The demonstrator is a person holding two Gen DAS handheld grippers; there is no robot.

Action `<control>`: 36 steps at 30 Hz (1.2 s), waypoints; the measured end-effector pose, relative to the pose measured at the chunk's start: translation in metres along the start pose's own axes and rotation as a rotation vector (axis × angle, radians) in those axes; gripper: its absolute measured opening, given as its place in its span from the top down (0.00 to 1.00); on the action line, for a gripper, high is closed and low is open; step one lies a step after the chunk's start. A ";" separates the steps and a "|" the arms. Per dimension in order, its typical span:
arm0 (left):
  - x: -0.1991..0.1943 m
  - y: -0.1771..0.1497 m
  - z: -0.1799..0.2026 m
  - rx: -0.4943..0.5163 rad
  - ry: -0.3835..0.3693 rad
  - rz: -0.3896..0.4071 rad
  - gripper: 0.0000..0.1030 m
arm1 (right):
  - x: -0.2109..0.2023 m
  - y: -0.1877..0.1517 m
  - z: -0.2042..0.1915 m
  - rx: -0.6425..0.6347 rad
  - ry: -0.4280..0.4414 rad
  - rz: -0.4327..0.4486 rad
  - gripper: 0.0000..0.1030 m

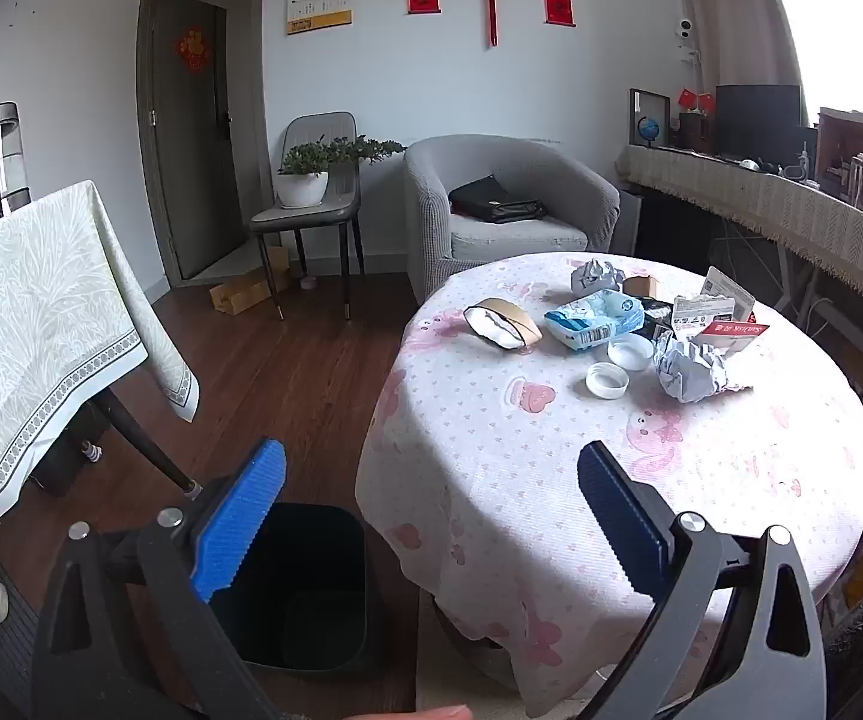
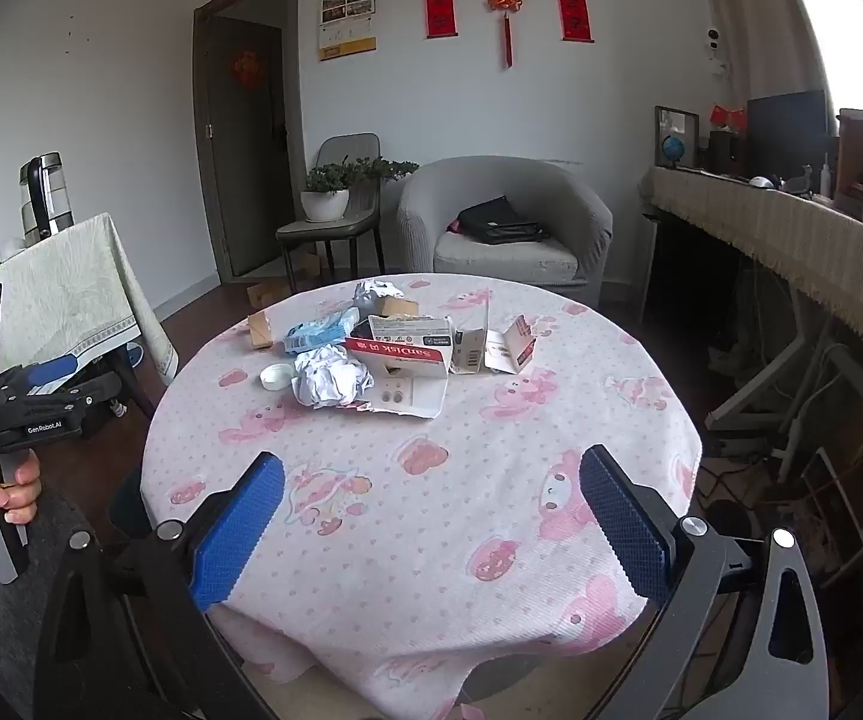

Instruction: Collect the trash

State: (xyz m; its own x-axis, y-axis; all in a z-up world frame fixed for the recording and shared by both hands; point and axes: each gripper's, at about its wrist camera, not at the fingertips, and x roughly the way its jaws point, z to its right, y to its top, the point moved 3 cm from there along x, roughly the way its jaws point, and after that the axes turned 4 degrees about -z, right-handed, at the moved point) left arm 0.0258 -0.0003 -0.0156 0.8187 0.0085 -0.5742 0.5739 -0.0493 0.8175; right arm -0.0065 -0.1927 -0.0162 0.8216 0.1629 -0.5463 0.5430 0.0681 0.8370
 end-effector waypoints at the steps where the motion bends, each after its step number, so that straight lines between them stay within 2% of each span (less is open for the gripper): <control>1: 0.000 0.000 0.000 -0.001 -0.001 0.000 0.03 | 0.000 0.000 0.000 0.002 0.001 -0.001 0.03; 36: 0.000 0.000 0.000 -0.004 -0.006 -0.003 0.03 | 0.001 0.001 0.000 0.019 0.014 0.004 0.03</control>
State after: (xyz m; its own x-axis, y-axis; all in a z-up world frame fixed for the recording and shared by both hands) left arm 0.0260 -0.0001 -0.0157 0.8167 0.0027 -0.5770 0.5766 -0.0454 0.8158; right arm -0.0054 -0.1928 -0.0160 0.8214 0.1766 -0.5423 0.5430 0.0486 0.8383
